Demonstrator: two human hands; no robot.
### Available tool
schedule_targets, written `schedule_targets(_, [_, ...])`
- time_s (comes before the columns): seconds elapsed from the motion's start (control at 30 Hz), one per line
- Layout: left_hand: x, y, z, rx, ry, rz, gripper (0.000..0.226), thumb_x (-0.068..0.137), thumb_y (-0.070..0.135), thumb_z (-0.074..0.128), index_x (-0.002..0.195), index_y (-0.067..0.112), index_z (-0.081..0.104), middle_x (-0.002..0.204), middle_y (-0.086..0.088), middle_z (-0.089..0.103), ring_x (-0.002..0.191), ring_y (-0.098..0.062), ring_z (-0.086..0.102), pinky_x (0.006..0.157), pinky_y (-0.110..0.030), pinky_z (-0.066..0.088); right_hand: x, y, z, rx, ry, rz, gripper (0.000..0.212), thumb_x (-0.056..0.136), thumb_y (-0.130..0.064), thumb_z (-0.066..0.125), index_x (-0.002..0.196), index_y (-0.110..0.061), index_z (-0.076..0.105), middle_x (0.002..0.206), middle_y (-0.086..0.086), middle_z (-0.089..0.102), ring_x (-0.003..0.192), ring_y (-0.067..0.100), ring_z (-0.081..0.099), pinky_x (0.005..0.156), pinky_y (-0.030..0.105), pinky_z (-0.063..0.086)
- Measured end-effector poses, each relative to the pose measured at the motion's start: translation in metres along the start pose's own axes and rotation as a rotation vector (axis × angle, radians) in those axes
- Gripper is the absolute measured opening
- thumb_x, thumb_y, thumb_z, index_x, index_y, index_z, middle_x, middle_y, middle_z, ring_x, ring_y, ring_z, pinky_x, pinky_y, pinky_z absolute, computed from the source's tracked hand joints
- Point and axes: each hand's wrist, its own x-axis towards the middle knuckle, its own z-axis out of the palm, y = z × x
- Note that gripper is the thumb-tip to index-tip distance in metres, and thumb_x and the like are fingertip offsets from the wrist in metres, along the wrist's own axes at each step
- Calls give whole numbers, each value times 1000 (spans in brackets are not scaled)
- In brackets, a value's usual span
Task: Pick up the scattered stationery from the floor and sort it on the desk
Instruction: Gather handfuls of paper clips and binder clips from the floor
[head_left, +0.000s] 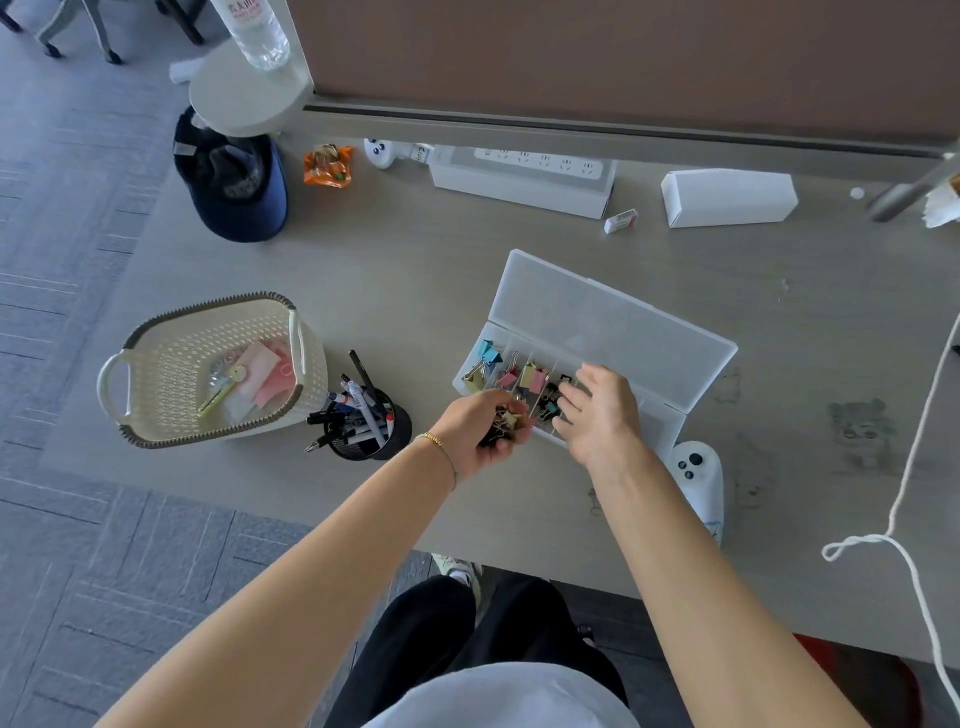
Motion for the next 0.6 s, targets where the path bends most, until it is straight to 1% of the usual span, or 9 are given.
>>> schedule_targets(0.13, [9, 9, 12, 31, -42, -10, 9, 97, 10, 51, 91, 10, 57, 80, -9, 63, 64, -19, 66, 39, -19, 46, 2, 0, -14, 44, -35, -1, 50, 100, -33, 46, 147, -17, 46, 147, 15, 50, 136, 27, 47, 92, 35, 40])
schedule_targets(0.2, [16, 10, 17, 28, -30, 6, 4, 94, 5, 57, 91, 7, 59, 89, -13, 62, 70, -22, 65, 48, -24, 55, 0, -2, -19, 52, -69, -5, 43, 100, -29, 46, 140, -16, 53, 139, 15, 57, 126, 27, 54, 85, 35, 44])
schedule_targets(0.3, [25, 12, 28, -18, -40, 42, 16, 91, -1, 63, 106, 5, 65, 100, -11, 63, 74, -23, 63, 63, -33, 62, -2, 0, -22, 28, -86, -5, 33, 100, -22, 47, 127, -13, 63, 126, 13, 65, 112, 26, 62, 94, 38, 51])
schedule_targets(0.37, [27, 12, 34, 22, -39, 67, 13, 93, -1, 60, 102, 8, 65, 99, -11, 65, 74, -25, 66, 67, -35, 62, -1, 4, -23, 15, -94, 1, 30, 99, -19, 49, 123, -11, 66, 121, 12, 66, 104, 26, 64, 101, 44, 52])
schedule_targets(0.43, [30, 13, 40, 58, -14, 91, 10, 93, 2, 60, 99, 8, 64, 97, -14, 67, 74, -26, 69, 65, -35, 62, 0, 8, -23, 18, -97, 1, 30, 98, -17, 49, 121, -9, 66, 119, 12, 67, 100, 26, 65, 103, 47, 50])
schedule_targets(0.5, [33, 12, 44, 85, 21, 106, 7, 92, 5, 61, 97, 8, 65, 99, -16, 68, 79, -29, 69, 63, -36, 62, 1, 9, -23, 31, -95, -6, 31, 98, -16, 50, 123, -6, 66, 114, 11, 68, 98, 25, 63, 100, 45, 52])
schedule_targets(0.53, [34, 11, 45, 92, 39, 112, 6, 92, 7, 61, 95, 8, 65, 101, -17, 68, 82, -30, 69, 64, -37, 61, 0, 9, -23, 37, -95, -11, 32, 98, -16, 50, 124, -5, 65, 112, 11, 68, 98, 25, 62, 96, 42, 54])
schedule_targets(0.57, [35, 11, 47, 96, 52, 119, 5, 91, 8, 62, 94, 8, 66, 102, -17, 68, 86, -30, 69, 64, -37, 61, -1, 8, -23, 37, -93, -15, 33, 98, -15, 49, 126, -4, 64, 113, 10, 67, 100, 25, 62, 91, 39, 53])
schedule_targets(0.6, [37, 10, 47, 102, 66, 127, 6, 91, 8, 62, 94, 9, 66, 101, -16, 68, 87, -29, 69, 63, -35, 60, -1, 8, -23, 31, -90, -20, 33, 99, -16, 49, 126, -5, 64, 117, 10, 67, 103, 24, 62, 92, 36, 52])
